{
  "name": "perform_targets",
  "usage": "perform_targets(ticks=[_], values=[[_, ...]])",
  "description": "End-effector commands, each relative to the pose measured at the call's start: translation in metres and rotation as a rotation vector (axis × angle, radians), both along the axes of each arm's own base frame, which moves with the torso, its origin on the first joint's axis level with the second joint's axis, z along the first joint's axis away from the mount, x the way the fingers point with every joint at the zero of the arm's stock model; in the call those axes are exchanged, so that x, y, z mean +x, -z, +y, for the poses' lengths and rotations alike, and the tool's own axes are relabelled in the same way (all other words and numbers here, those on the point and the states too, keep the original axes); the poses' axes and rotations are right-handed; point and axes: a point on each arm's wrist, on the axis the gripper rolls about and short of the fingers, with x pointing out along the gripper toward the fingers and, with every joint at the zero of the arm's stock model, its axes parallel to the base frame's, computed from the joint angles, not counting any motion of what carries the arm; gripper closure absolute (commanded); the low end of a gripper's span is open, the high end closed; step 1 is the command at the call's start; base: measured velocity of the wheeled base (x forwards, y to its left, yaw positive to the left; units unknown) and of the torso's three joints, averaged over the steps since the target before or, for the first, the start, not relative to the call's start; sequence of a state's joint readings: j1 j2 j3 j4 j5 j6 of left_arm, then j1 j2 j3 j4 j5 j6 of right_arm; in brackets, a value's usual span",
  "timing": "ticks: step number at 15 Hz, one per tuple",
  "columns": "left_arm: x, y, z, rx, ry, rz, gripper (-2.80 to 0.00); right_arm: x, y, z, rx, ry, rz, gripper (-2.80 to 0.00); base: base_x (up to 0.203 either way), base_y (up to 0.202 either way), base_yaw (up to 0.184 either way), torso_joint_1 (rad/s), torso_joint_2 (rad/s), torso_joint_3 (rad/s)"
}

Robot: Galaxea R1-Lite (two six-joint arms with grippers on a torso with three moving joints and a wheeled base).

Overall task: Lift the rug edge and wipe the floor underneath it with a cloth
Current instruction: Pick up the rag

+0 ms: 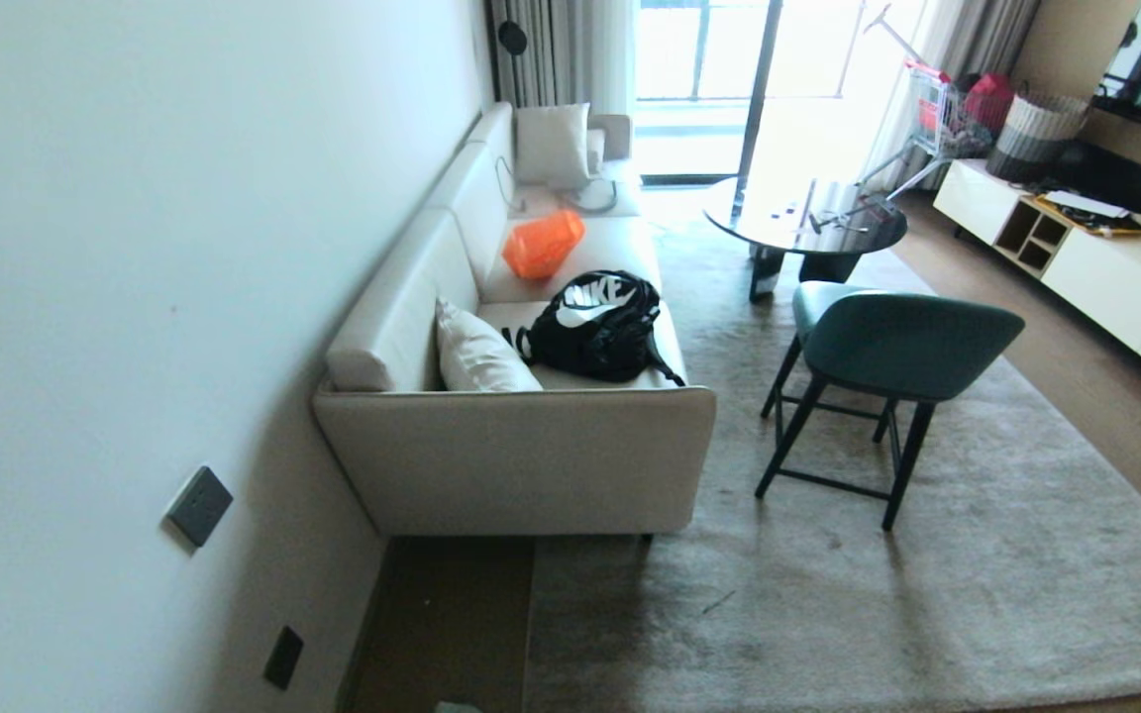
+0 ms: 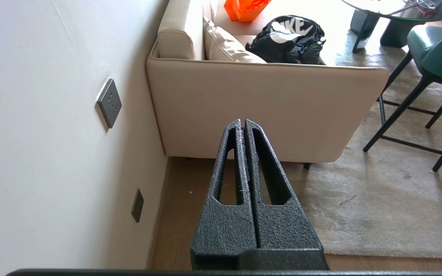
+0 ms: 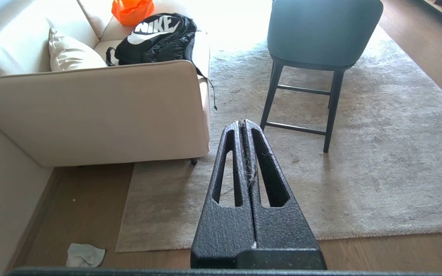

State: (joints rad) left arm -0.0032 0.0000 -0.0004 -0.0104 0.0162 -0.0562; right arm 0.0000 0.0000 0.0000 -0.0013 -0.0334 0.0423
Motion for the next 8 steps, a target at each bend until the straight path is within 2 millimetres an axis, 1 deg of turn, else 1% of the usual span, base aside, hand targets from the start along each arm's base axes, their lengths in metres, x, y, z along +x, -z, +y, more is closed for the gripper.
perform_targets(ticks=[1, 8], values=[[0.0000, -0.0002, 0.0000, -0.001, -0.002, -0.001, 0.00, 0.0001, -0.0002, 0.0000, 0.001, 0.000, 0.000, 0.00, 0.000, 0.000, 0.000, 0.000, 0.00, 0.000], [0.0000, -0.0001, 0.0000, -0.001, -0.002, -0.001, 0.00, 0.0001, -0.0001, 0.0000, 0.001, 0.000, 0.001, 0.00, 0.000, 0.000, 0.000, 0.000, 0.00, 0.000]])
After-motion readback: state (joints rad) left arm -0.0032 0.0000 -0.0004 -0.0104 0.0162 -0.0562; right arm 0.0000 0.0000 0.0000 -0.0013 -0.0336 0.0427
